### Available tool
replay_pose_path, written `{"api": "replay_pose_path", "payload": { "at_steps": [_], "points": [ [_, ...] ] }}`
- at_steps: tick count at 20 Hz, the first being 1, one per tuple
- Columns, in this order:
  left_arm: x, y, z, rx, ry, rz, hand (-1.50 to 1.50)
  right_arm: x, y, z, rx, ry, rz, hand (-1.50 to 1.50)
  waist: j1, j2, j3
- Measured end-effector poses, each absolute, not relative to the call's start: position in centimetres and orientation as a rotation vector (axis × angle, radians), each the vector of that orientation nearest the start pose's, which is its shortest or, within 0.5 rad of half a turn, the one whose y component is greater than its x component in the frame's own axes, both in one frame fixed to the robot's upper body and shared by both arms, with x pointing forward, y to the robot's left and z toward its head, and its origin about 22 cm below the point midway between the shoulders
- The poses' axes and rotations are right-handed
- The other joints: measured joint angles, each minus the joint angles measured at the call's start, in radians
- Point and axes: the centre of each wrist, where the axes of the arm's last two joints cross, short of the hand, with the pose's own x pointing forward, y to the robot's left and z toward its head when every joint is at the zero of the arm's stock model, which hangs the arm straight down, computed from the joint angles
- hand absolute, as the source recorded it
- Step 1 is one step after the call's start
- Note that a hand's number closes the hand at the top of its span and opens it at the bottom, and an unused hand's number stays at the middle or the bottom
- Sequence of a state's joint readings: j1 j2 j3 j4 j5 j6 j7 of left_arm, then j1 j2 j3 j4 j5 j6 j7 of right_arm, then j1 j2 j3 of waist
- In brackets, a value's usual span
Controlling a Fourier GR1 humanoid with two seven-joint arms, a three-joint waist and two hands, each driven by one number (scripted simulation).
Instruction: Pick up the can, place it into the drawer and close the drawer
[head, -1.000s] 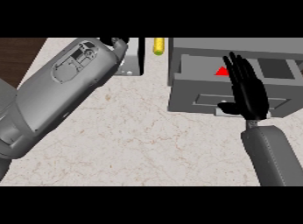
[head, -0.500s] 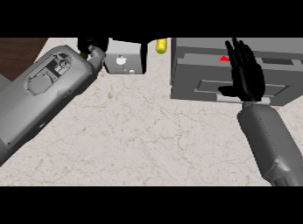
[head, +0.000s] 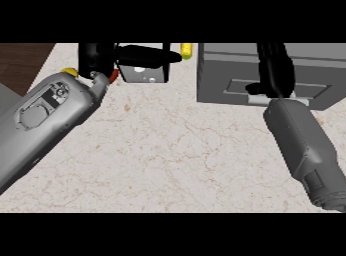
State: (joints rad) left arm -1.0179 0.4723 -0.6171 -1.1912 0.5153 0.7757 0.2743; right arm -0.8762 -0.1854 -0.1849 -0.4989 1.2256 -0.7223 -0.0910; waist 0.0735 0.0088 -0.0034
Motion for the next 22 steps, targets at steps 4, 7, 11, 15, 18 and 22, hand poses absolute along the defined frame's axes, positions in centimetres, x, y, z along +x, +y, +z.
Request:
{"api": "replay_pose_path", "payload": {
  "at_steps": [4, 7, 11, 15, 18, 22],
  "points": [
    [37.6, 13.3, 18.3, 0.231, -1.724, -0.074, -1.5, 43.1, -22.1, 3.7, -1.419, -1.652, 0.798, -1.5, -0.003, -0.002, 0.001],
    [37.0, 13.6, 17.9, 0.229, -1.726, -0.084, -1.5, 43.7, -22.2, 4.3, -1.426, -1.647, 0.796, -1.5, 0.002, 0.0, 0.001],
    [36.3, 14.3, 17.4, 0.23, -1.726, -0.092, -1.5, 44.6, -22.1, 5.9, -1.408, -1.632, 0.835, -1.5, 0.008, 0.009, 0.002],
    [36.0, 15.1, 17.2, 0.231, -1.729, -0.087, -1.5, 45.1, -22.1, 6.5, -1.39, -1.628, 0.86, -1.5, 0.008, 0.016, 0.003],
    [35.7, 15.6, 16.9, 0.233, -1.732, -0.094, -1.5, 45.2, -22.2, 6.8, -1.349, -1.646, 0.863, -1.5, 0.006, 0.019, 0.004],
    [35.3, 16.1, 16.1, 0.234, -1.728, -0.093, -1.5, 45.4, -22.0, 7.1, -1.262, -1.718, 0.802, -1.5, -0.002, 0.021, 0.007]
  ]
}}
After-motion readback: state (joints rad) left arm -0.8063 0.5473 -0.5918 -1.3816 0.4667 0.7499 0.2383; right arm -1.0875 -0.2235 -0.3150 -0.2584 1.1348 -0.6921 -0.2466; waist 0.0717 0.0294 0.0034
